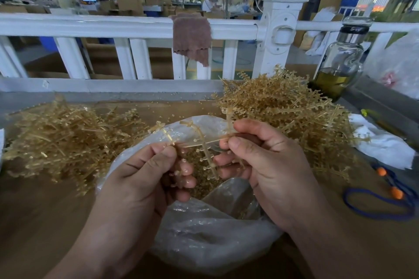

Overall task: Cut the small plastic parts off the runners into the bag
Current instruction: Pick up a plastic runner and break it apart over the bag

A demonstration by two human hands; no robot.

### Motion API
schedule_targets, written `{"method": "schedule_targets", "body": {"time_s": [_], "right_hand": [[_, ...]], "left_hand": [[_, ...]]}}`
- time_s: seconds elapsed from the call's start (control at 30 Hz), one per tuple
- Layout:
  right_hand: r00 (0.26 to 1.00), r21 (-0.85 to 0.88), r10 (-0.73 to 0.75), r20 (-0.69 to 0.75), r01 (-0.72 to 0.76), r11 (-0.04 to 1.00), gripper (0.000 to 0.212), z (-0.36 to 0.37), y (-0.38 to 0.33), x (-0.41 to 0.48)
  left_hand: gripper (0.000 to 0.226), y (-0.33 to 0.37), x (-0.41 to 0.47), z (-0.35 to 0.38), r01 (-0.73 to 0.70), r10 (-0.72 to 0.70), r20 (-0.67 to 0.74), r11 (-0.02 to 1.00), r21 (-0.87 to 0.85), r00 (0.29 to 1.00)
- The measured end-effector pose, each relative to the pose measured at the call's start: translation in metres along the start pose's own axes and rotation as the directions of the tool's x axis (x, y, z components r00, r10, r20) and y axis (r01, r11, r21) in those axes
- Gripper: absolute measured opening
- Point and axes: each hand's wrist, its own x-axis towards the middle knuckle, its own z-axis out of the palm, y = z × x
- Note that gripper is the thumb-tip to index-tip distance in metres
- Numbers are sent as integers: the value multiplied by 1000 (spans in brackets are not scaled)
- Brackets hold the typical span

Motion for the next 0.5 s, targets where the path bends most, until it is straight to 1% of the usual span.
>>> {"method": "schedule_targets", "body": {"time_s": [0.13,0.3,0.37,0.4,0.5], "right_hand": [[1000,-4,25,8,-25,1000,39,0,-2,0],[999,-24,42,10,-41,999,24,-1,-1,1],[999,-39,41,14,-40,998,22,-3,1,1],[999,-51,39,13,-39,998,22,-4,2,2],[1000,-147,18,-1,-18,989,23,-8,4,2]], "left_hand": [[13,1,0,1,13,-13,-3,1000,-19,1000],[10,4,-2,2,0,0,-2,1000,-3,1000],[16,4,-3,2,4,-4,5,1000,-3,1000],[16,4,-3,2,9,-9,0,1000,-6,1000],[4,4,-3,3,1,-2,-14,1000,-29,1000]]}}
